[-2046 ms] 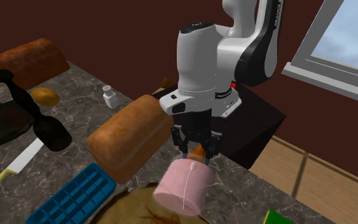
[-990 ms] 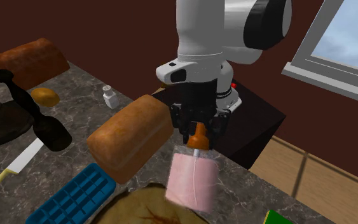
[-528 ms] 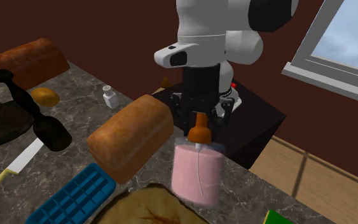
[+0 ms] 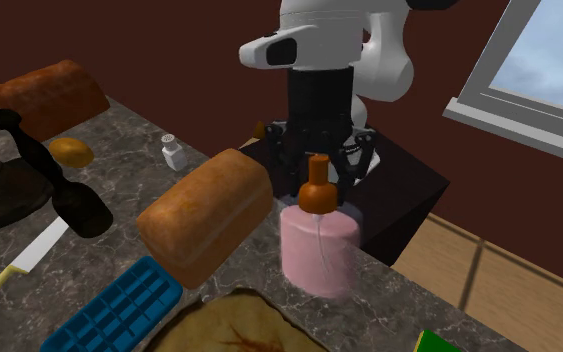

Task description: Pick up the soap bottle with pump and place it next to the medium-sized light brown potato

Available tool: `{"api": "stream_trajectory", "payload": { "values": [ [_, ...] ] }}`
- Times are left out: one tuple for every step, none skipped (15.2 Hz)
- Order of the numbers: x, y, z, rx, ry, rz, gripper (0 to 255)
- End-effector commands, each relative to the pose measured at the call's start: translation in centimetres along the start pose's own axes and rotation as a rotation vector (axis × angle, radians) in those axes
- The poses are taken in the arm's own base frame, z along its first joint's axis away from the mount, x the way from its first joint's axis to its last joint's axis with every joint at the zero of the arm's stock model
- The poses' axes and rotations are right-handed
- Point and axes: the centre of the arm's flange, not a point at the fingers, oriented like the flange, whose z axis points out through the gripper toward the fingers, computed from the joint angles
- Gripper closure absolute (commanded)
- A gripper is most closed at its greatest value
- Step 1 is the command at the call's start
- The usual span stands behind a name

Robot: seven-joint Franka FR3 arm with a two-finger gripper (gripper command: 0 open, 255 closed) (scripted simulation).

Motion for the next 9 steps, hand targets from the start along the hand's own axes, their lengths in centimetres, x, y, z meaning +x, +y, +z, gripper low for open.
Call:
{"api": "stream_trajectory", "payload": {
  "values": [
    [0.4,-0.2,-1.0,0.0,0.0,0.0,255],
    [0.5,-0.3,-1.5,0.0,0.0,0.0,255],
    [0.7,-0.4,-2.0,0.0,0.0,0.0,255],
    [0.9,-0.5,-2.5,0.0,0.0,0.0,255],
    [1.1,-0.6,-3.0,0.0,0.0,0.0,255],
    [1.2,-0.6,-3.3,0.0,0.0,0.0,255],
    [1.1,0.7,-3.6,0.0,0.0,0.0,255],
    [1.0,2.0,-3.9,0.0,0.0,0.0,255],
    [0.9,3.2,-4.2,0.0,0.0,0.0,255]
  ]
}}
